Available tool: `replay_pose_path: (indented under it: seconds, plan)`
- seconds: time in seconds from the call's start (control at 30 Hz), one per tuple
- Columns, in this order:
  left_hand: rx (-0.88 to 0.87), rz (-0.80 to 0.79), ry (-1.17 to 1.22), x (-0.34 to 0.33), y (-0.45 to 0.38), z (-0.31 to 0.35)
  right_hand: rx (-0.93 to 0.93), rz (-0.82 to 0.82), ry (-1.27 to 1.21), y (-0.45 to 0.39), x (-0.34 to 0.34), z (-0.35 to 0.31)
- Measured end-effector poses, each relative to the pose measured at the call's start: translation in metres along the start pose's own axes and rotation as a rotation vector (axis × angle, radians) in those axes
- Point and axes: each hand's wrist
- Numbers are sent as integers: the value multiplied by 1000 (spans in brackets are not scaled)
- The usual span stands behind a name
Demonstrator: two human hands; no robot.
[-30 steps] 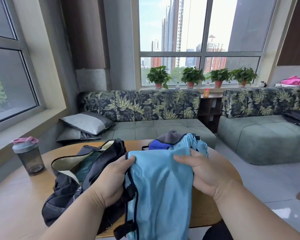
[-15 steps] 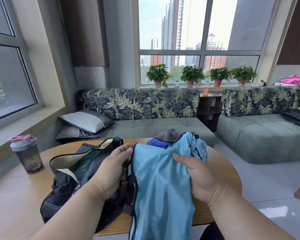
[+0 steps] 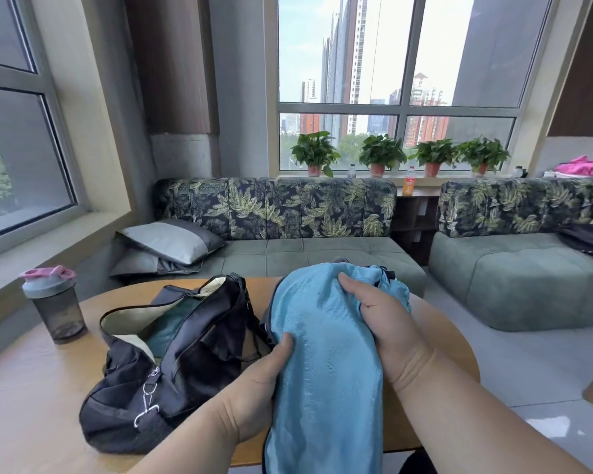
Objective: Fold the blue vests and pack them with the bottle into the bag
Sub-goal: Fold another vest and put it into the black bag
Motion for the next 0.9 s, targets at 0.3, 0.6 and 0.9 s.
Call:
replay_pose_path:
  seconds: [0.3,0.6,0.9]
  plan:
    - [-81,28,46,-1,-2,19,-32,-50,-7,-3,7,-2]
    - [11,45,164,12,1,28,-93,-88,18,-10,29,1]
    - [7,144,159,17,7,43,25,-102,311,3,56,13]
Point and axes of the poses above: each hand's wrist, its own y-axis away from the middle knuckle, its own x-axis out of the back of the hand, z = x × y, and after that the axes turned 11 degrees about x, right-handed
